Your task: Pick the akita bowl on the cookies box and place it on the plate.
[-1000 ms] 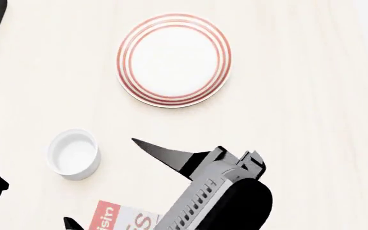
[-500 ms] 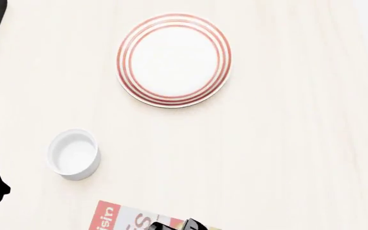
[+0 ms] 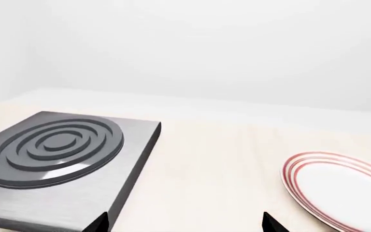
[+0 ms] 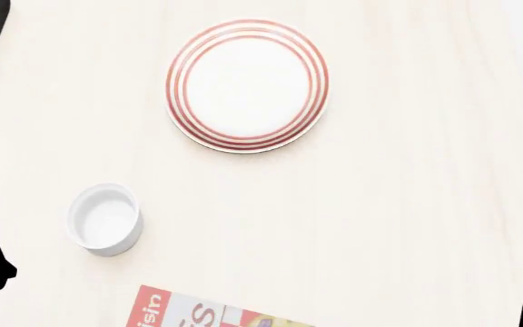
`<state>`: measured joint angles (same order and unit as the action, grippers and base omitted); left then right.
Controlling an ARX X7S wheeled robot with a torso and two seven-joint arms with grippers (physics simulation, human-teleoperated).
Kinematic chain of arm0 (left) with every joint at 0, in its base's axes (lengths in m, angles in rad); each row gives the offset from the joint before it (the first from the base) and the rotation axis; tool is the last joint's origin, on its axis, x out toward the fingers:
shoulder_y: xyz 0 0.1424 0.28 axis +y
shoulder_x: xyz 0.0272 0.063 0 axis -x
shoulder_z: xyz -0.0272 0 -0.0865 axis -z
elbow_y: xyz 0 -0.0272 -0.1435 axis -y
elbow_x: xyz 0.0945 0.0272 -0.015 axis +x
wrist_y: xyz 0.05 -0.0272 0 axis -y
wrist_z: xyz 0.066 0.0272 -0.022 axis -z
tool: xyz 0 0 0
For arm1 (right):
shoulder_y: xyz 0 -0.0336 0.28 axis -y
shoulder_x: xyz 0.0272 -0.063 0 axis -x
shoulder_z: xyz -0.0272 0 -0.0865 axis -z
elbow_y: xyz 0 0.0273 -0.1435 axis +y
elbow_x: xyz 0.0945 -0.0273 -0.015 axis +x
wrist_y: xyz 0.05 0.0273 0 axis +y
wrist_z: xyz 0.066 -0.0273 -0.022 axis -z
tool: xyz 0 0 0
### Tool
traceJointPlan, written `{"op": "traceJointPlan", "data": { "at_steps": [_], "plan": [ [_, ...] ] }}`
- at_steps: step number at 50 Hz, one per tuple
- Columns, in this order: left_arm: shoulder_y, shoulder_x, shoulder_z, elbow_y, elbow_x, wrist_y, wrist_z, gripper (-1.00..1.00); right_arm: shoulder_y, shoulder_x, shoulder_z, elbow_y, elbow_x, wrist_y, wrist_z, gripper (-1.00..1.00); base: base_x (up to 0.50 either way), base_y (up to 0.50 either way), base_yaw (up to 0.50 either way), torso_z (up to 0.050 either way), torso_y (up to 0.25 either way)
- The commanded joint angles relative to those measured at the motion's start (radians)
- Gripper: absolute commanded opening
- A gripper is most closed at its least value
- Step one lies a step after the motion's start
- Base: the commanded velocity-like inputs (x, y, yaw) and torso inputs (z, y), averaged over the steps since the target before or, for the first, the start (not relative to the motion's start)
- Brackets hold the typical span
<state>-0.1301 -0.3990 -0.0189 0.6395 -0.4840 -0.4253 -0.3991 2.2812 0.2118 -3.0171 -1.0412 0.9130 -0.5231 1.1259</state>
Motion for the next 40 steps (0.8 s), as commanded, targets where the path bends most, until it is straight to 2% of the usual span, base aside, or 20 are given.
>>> {"op": "traceJointPlan", "data": {
  "at_steps": [1, 16, 40],
  "plan": [
    [0.004, -0.001, 0.0, -0.006, -0.003, 0.007, 0.0, 1.0, -0.041, -0.111, -0.057, 0.012, -0.014, -0.033, 0.035, 1.0, 0.0, 0.0, 0.0, 0.0, 0.0],
    [0.011, -0.004, 0.002, -0.014, -0.01, 0.013, 0.004, 1.0, -0.162, -0.179, -0.021, 0.073, 0.1, 0.08, 0.042, 1.0, 0.0, 0.0, 0.0, 0.0, 0.0],
    [0.01, -0.01, 0.005, -0.016, -0.014, 0.017, 0.0, 1.0, -0.221, -0.158, 0.015, 0.09, 0.216, 0.208, -0.024, 1.0, 0.0, 0.0, 0.0, 0.0, 0.0]
  ]
}}
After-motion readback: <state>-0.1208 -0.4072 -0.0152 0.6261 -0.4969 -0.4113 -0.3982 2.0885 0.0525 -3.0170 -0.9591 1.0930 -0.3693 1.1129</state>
